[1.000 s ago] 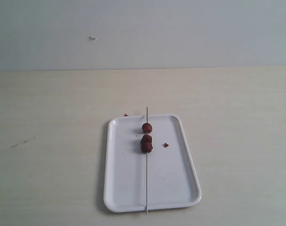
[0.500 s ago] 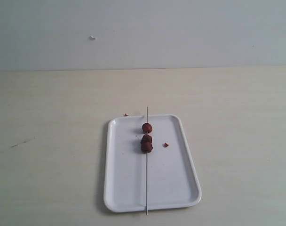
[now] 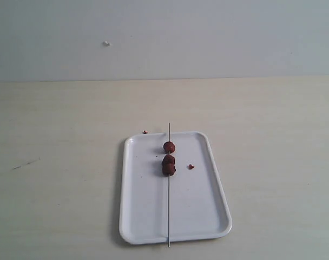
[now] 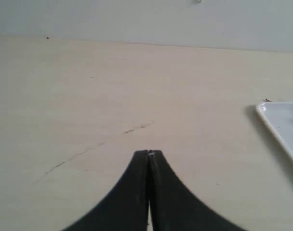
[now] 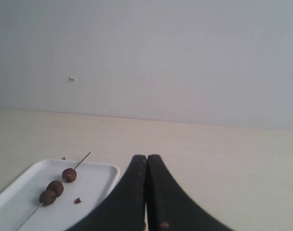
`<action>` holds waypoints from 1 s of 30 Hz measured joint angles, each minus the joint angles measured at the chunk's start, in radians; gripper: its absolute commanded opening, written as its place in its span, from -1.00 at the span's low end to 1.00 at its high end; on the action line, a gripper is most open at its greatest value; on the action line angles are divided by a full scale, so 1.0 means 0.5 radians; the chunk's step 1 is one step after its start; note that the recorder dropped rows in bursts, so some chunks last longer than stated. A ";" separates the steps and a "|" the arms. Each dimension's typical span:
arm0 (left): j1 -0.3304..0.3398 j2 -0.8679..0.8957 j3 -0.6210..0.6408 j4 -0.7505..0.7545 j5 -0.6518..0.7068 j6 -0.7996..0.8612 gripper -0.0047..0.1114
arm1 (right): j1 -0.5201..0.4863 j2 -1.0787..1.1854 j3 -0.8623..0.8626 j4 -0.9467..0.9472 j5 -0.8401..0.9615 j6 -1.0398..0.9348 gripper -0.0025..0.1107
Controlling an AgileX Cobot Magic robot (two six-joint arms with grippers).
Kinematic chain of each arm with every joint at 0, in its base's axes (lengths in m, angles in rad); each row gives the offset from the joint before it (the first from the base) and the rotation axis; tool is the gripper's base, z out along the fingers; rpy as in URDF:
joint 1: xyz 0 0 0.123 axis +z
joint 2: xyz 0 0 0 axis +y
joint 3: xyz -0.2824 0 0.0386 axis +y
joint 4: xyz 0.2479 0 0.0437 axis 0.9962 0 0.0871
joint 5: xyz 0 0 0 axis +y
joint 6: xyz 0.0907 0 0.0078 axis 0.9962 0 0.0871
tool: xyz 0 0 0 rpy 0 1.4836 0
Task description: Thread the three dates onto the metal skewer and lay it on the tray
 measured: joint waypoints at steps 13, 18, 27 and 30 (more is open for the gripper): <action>0.000 0.000 0.000 0.000 0.000 0.000 -0.92 | 0.000 0.000 0.000 0.000 0.065 0.000 -0.96; 0.000 0.000 0.000 0.000 0.000 0.000 -0.92 | 0.000 0.000 0.000 0.000 0.065 0.000 -0.96; 0.000 0.000 0.000 0.000 0.000 0.000 -0.92 | 0.000 0.000 0.000 0.004 0.065 0.000 -0.96; 0.000 0.000 0.000 0.000 0.000 0.000 -0.92 | 0.000 0.000 0.000 0.004 0.065 0.000 -0.96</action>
